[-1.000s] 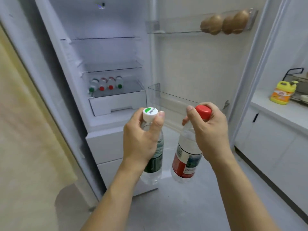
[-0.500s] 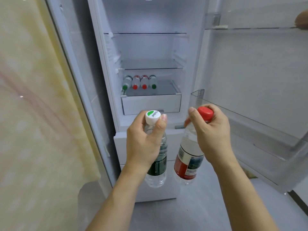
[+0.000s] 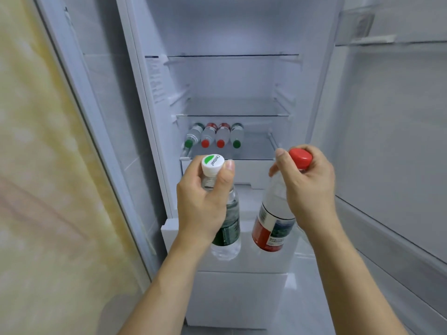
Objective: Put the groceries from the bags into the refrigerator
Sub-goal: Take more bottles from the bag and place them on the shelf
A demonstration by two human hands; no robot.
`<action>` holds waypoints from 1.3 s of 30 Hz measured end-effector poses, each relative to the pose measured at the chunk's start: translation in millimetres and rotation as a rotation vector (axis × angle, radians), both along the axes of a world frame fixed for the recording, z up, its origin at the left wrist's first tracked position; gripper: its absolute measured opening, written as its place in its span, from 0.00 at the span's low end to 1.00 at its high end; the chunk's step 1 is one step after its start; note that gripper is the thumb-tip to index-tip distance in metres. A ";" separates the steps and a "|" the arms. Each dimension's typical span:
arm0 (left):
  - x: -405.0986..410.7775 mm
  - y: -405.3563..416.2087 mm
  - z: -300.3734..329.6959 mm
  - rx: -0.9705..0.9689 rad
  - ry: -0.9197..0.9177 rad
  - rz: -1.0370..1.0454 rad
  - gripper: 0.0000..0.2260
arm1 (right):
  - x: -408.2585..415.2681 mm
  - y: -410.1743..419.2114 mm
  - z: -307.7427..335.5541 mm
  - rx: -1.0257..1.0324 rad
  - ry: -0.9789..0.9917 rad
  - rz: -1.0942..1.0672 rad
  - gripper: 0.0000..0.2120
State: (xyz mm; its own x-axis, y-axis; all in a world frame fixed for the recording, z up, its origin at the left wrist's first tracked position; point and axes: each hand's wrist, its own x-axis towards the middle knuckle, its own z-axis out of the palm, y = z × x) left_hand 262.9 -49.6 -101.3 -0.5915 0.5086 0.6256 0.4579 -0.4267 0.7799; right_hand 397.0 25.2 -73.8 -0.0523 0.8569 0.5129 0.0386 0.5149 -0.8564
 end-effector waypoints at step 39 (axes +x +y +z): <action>-142.0 385.7 -60.2 0.225 0.395 -0.333 0.15 | -165.5 330.3 -68.0 0.232 0.543 -0.509 0.07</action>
State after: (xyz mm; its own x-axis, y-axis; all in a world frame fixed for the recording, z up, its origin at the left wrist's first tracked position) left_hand 120.9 336.1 -161.5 -0.1205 0.4560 0.8818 0.5084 -0.7346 0.4494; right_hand 231.6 355.5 -141.8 0.6283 0.5755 0.5235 -0.0759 0.7150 -0.6950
